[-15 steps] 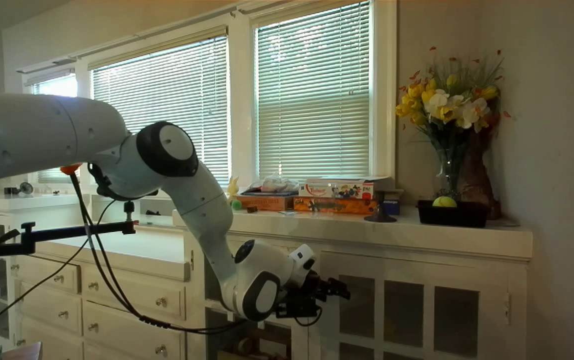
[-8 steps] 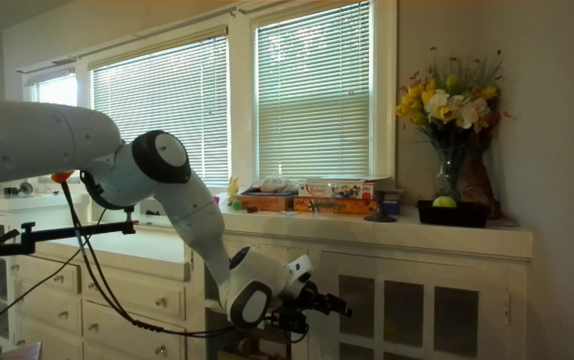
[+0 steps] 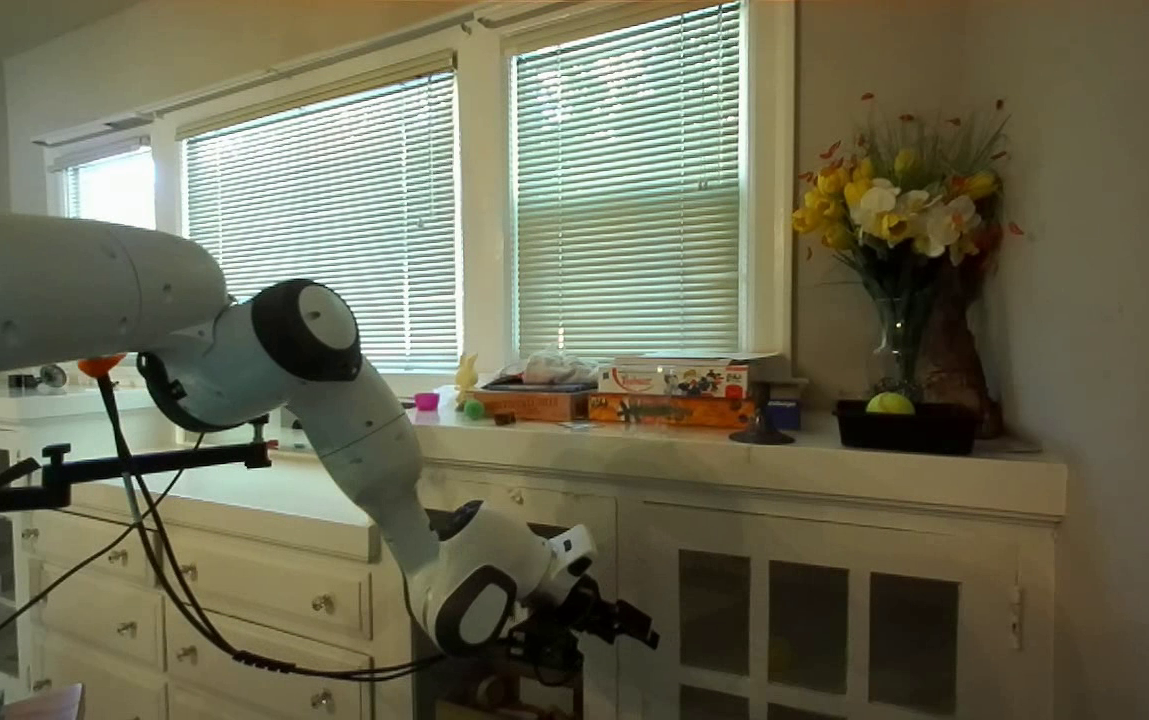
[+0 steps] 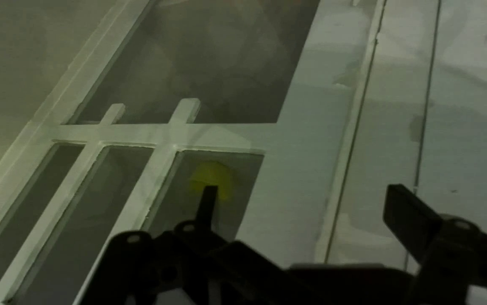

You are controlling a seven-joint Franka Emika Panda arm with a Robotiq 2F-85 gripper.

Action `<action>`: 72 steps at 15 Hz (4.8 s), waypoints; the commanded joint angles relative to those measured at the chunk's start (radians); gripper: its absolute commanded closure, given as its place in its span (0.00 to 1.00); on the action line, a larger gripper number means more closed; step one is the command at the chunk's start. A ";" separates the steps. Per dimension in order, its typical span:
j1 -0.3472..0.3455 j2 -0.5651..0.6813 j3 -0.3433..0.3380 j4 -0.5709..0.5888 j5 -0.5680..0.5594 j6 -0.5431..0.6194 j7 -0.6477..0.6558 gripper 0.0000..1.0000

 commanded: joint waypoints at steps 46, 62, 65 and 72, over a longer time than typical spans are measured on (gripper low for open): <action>0.032 0.068 -0.124 0.096 0.142 0.083 -0.237 0.00; 0.096 0.066 0.057 0.004 0.928 0.320 -0.613 0.00; 0.090 0.069 0.139 0.008 1.061 0.424 -0.607 0.00; 0.049 0.068 0.189 0.132 1.005 0.446 -0.753 0.00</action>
